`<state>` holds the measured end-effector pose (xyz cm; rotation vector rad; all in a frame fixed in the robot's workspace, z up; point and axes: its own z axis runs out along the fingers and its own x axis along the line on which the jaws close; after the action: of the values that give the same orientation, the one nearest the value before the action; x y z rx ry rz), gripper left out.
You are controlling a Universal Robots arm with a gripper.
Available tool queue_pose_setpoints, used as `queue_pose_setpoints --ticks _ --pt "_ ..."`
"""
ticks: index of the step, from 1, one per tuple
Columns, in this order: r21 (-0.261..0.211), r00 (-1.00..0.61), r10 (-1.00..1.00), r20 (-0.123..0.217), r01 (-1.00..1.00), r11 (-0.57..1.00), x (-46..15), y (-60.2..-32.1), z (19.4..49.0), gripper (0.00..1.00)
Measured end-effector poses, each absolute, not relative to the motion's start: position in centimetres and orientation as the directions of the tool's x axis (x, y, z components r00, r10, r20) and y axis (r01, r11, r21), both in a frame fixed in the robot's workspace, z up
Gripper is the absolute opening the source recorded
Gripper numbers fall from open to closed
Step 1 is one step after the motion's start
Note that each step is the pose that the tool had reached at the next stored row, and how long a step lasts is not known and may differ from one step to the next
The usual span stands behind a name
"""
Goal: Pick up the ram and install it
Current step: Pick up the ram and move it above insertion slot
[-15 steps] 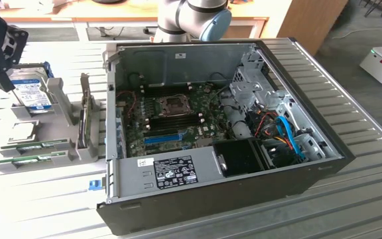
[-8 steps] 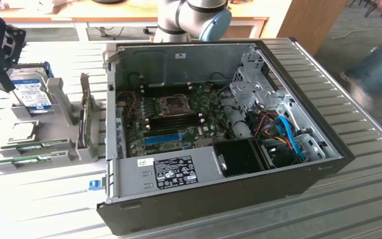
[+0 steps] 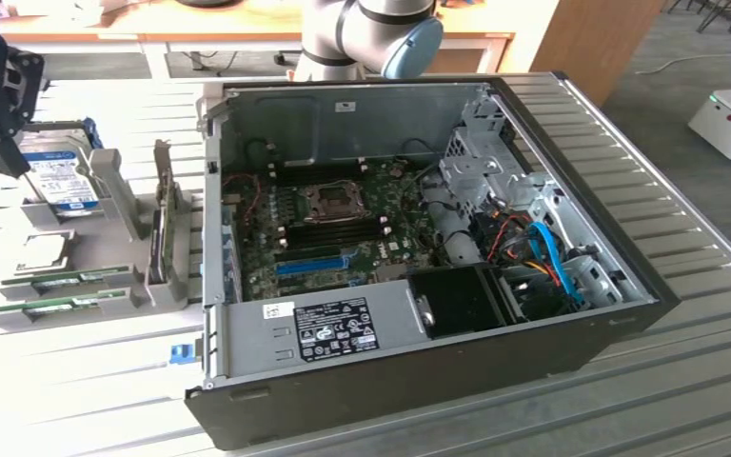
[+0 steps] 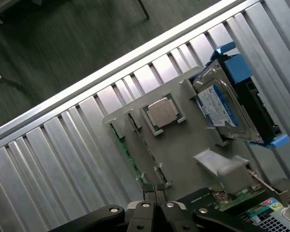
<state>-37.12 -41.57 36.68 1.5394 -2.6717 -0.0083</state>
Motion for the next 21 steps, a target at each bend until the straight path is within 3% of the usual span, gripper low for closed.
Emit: queue_pose_setpoints --ticks 21 --pt "0.030 -0.219 -0.974 0.059 -0.975 0.221 -37.11 -41.57 36.60 0.11"
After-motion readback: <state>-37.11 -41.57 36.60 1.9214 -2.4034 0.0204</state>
